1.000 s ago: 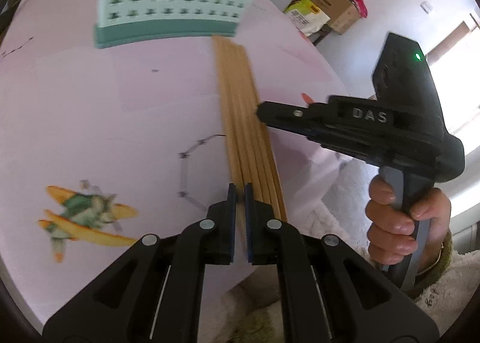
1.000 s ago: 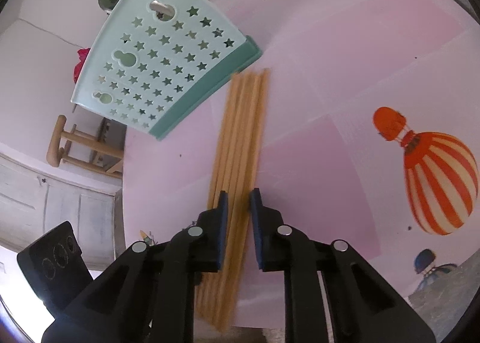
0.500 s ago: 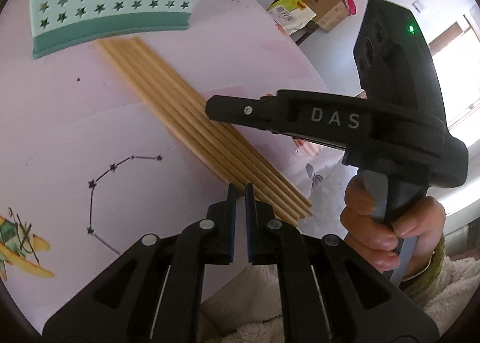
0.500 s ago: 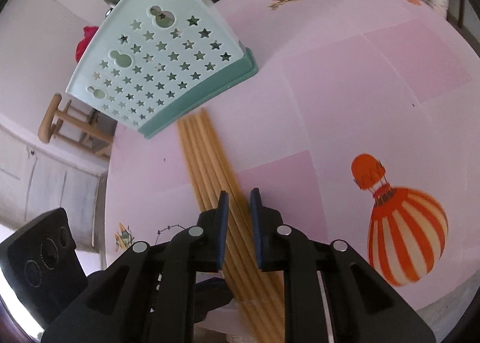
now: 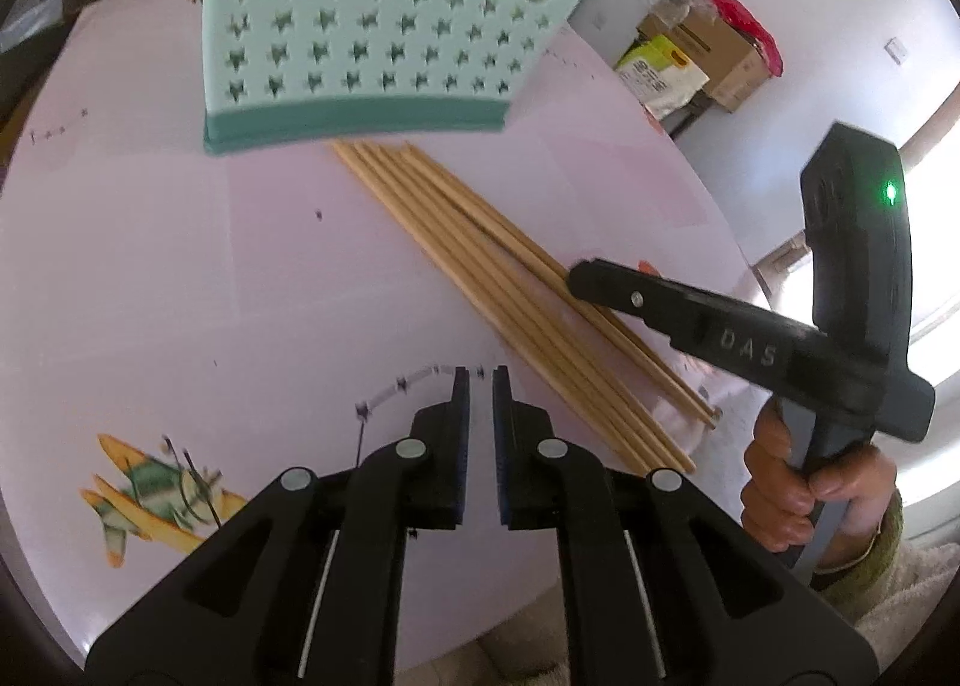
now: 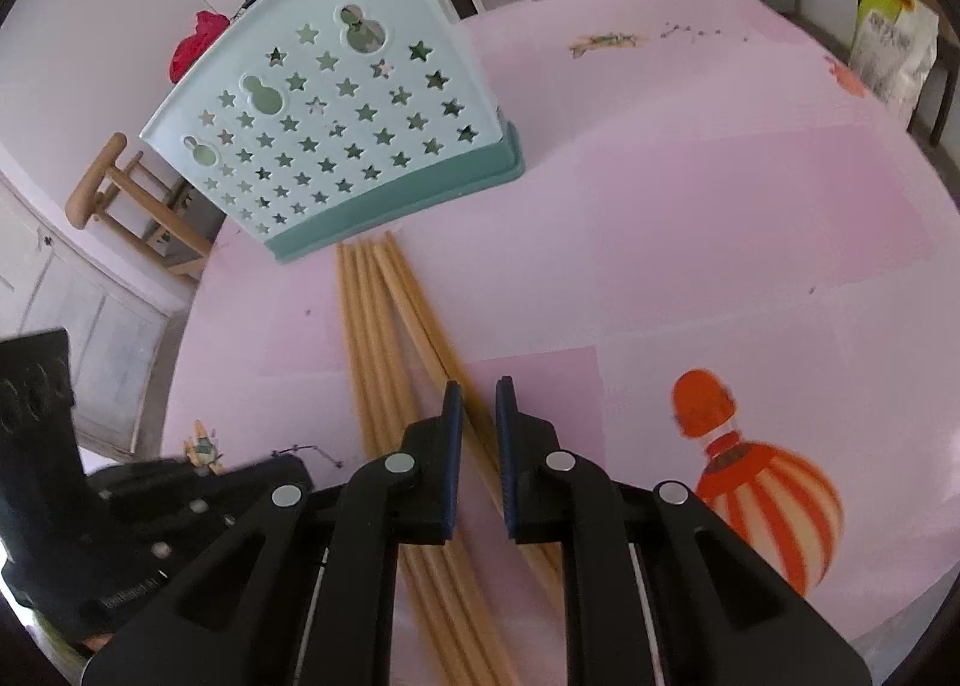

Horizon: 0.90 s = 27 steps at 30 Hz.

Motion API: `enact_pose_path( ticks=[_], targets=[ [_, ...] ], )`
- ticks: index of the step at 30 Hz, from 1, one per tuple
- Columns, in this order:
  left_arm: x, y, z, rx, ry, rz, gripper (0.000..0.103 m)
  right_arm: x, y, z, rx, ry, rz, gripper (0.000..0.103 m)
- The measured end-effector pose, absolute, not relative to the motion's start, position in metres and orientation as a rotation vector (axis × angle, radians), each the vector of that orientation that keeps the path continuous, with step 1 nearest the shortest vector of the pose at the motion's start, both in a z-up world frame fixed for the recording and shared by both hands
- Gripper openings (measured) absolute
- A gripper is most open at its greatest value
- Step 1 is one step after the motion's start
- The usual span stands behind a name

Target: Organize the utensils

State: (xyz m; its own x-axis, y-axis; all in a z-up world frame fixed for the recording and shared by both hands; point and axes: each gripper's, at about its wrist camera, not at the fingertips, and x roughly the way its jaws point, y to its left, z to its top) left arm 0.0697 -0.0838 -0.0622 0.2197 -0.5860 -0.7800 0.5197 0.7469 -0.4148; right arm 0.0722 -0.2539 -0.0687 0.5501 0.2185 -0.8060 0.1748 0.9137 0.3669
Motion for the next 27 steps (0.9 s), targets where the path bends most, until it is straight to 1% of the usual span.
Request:
enact_pose_path(
  ticks=[1, 2, 6, 9, 14, 17, 19, 27],
  targets=[
    [0.070, -0.084, -0.061, -0.073, 1.105, -0.763, 0.014, 0.072, -0.256, -0.068, 0.431, 0.993, 0.021, 0.011],
    [0.071, -0.074, -0.059, -0.075, 1.103, -0.763, 0.015, 0.072, -0.259, -0.068, 0.427, 0.988, 0.014, 0.011],
    [0.069, -0.076, -0.059, -0.077, 1.100, -0.758, 0.021, 0.071, -0.277, -0.069, 0.443, 0.973, -0.016, 0.012],
    [0.067, -0.078, -0.061, -0.076, 1.101, -0.749, 0.021, 0.065, -0.288, -0.067, 0.490, 0.951, -0.002, 0.012],
    [0.065, -0.079, -0.061, -0.082, 1.091, -0.736, 0.021, 0.039, -0.289, -0.049, 0.490, 0.918, 0.063, 0.012],
    [0.066, -0.078, -0.063, -0.093, 1.084, -0.737, 0.021, 0.024, -0.284, -0.047, 0.475, 0.956, 0.130, 0.012],
    [0.064, -0.075, -0.063, -0.103, 1.082, -0.744, 0.021, 0.019, -0.278, -0.055, 0.488, 1.000, 0.157, 0.012],
    [0.058, -0.071, -0.065, -0.107, 1.088, -0.772, 0.021, 0.025, -0.252, -0.074, 0.529, 1.068, 0.201, 0.012]
  ],
)
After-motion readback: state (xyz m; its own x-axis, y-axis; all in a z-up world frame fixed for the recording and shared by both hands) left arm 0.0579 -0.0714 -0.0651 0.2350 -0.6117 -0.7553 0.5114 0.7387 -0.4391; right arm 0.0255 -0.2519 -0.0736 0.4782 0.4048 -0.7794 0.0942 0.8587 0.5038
